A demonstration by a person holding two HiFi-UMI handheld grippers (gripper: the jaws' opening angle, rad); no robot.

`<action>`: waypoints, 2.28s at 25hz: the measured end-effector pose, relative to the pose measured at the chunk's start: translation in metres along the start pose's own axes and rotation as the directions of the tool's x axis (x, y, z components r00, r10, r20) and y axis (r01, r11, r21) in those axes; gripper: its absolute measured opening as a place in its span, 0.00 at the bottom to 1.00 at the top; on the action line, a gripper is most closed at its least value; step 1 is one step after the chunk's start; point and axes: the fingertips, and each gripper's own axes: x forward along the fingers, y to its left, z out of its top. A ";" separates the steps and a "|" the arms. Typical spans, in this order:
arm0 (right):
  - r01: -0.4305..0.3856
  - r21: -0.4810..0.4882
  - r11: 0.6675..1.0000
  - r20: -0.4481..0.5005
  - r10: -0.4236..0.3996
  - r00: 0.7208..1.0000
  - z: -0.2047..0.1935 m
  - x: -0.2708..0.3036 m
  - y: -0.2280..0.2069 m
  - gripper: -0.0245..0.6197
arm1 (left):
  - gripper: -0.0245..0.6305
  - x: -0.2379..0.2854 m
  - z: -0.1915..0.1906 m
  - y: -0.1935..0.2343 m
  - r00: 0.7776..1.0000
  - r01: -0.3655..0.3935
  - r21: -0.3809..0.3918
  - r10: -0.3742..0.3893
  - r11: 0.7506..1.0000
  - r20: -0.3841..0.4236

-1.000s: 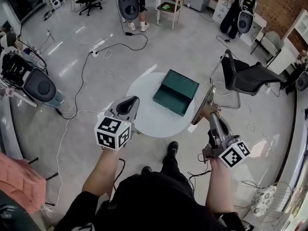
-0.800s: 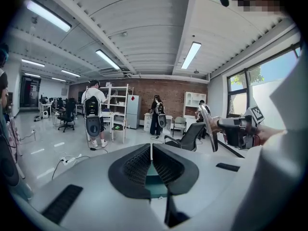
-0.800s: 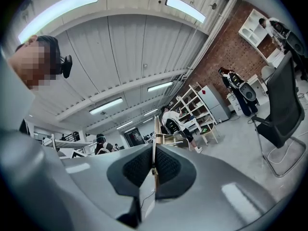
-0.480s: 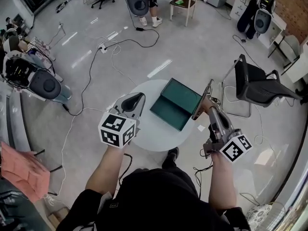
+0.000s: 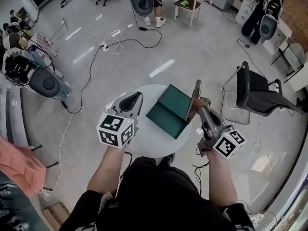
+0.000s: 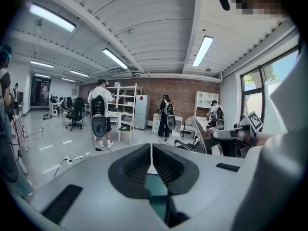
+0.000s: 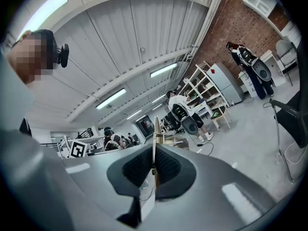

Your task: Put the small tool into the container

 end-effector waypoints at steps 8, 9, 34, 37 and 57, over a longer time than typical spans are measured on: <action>0.011 0.004 1.000 -0.154 -0.010 0.988 -0.044 0.044 -0.016 0.06 | 0.07 0.013 -0.013 0.027 1.000 -0.009 -0.047 0.007 0.999 -0.028; 0.015 0.010 1.000 -0.169 -0.013 0.986 -0.050 0.048 -0.019 0.06 | 0.07 0.015 -0.017 0.029 0.999 -0.007 -0.052 0.005 0.999 -0.035; 0.129 -0.039 0.991 -0.635 -0.125 0.762 -0.256 0.103 -0.091 0.06 | 0.07 0.016 -0.117 0.065 0.982 0.014 -0.164 -0.044 0.986 -0.181; 0.113 -0.103 0.988 -0.685 -0.152 0.712 -0.273 0.100 -0.099 0.06 | 0.07 0.011 -0.124 0.065 0.981 0.018 -0.172 -0.051 0.985 -0.187; 0.233 -0.185 0.955 -0.809 -0.283 0.515 -0.333 0.080 -0.148 0.07 | 0.07 -0.003 -0.135 0.065 0.974 0.035 -0.183 -0.075 0.982 -0.214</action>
